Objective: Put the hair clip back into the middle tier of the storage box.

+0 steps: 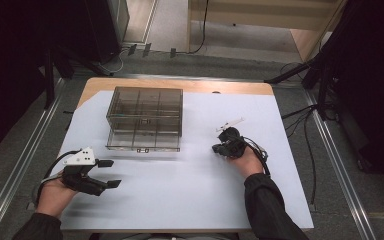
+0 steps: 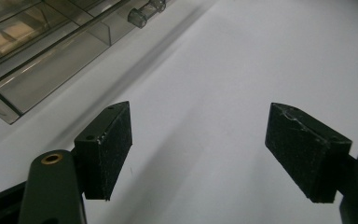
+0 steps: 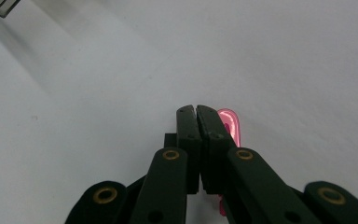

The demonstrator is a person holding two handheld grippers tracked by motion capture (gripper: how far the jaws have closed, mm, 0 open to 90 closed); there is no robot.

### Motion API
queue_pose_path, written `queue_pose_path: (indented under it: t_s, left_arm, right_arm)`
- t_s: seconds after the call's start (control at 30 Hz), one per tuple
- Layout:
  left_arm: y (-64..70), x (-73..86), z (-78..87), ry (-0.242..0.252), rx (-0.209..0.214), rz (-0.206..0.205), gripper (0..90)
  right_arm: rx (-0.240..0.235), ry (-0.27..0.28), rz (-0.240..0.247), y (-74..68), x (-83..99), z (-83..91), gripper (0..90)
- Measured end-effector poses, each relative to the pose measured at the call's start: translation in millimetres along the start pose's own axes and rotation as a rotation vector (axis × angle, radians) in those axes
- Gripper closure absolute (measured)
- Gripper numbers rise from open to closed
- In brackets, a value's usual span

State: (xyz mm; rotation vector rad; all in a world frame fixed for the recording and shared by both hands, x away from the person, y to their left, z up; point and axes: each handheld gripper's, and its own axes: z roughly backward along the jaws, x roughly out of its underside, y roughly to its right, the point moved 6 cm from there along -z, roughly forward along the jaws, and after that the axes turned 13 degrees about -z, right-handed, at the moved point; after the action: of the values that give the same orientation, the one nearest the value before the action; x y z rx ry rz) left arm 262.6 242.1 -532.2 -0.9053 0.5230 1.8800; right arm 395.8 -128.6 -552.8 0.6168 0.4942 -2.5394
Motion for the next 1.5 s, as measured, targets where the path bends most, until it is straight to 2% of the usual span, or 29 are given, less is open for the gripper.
queue_pose_path:
  t_s: [0.13,0.23,0.27,0.3,0.33,0.37,0.4,0.43,0.47,0.6,0.63,0.73,0.83,0.87,1.17,1.27,1.5]
  left_arm:
    - [-0.7,-0.1,-0.5,-0.003,0.004,-0.006,23.8]
    - [-0.6,-0.3,-0.4,-0.006,0.001,-0.008,23.7]
    - [-0.6,-0.3,-0.4,0.000,0.003,-0.007,23.8]
    - [-0.6,-0.3,-0.4,0.000,0.003,-0.007,23.8]
    - [-0.4,-0.1,-0.3,0.002,0.005,-0.001,23.7]
    - [-0.4,-0.1,-0.3,0.002,0.005,-0.001,23.8]
    - [-0.3,-0.2,-0.1,0.003,0.004,0.000,23.8]
    - [-0.3,-0.2,-0.1,0.003,0.004,0.000,23.7]
    - [-0.4,-0.2,-0.2,0.003,0.005,0.000,23.7]
    - [-0.6,0.1,-0.3,0.001,0.004,-0.001,23.8]
    - [-0.4,0.2,-0.2,0.000,0.003,-0.001,23.8]
    - [-0.1,0.4,0.0,-0.001,0.002,0.000,23.7]
    - [0.2,1.0,0.7,-0.005,0.003,0.001,23.7]
    - [0.1,1.7,1.4,-0.007,0.004,-0.003,23.7]
    - [1.3,4.2,3.8,-0.006,-0.006,0.005,23.7]
    - [1.7,6.1,5.8,-0.006,-0.014,0.010,23.8]
    - [3.2,9.2,8.7,-0.006,-0.022,0.018,23.7]
  right_arm:
    - [-0.011,-0.021,-0.014,-2.8,-0.7,2.2,86.3]
    - [-0.024,-0.009,-0.006,-5.6,-3.0,6.7,83.5]
    - [-0.014,0.001,-0.002,-7.5,-6.3,11.7,77.0]
    - [-0.014,0.001,-0.002,-7.5,-6.3,11.7,77.0]
    - [-0.002,0.006,0.002,-8.0,-9.1,16.1,71.3]
    - [-0.002,0.006,0.002,-8.0,-9.1,16.1,71.3]
    - [0.015,0.011,-0.012,-7.4,-11.4,19.7,65.5]
    - [0.015,0.011,-0.012,-7.4,-11.4,19.7,65.5]
    - [0.036,0.021,-0.025,-6.5,-13.5,23.3,62.3]
    - [0.040,0.009,-0.029,-4.3,-16.5,27.9,57.0]
    - [0.040,-0.005,-0.052,-2.8,-18.1,29.6,55.1]
    - [0.052,-0.014,-0.047,-0.5,-18.2,30.6,54.4]
    - [0.060,-0.046,-0.024,0.3,-15.5,30.2,53.7]
    - [0.079,-0.065,-0.004,0.9,-13.7,29.4,54.8]
    - [0.121,-0.134,-0.008,2.2,-11.5,24.6,58.4]
    - [0.138,-0.168,0.010,2.8,-10.0,19.6,61.6]
    - [0.163,-0.212,0.027,3.8,-9.3,9.7,65.0]
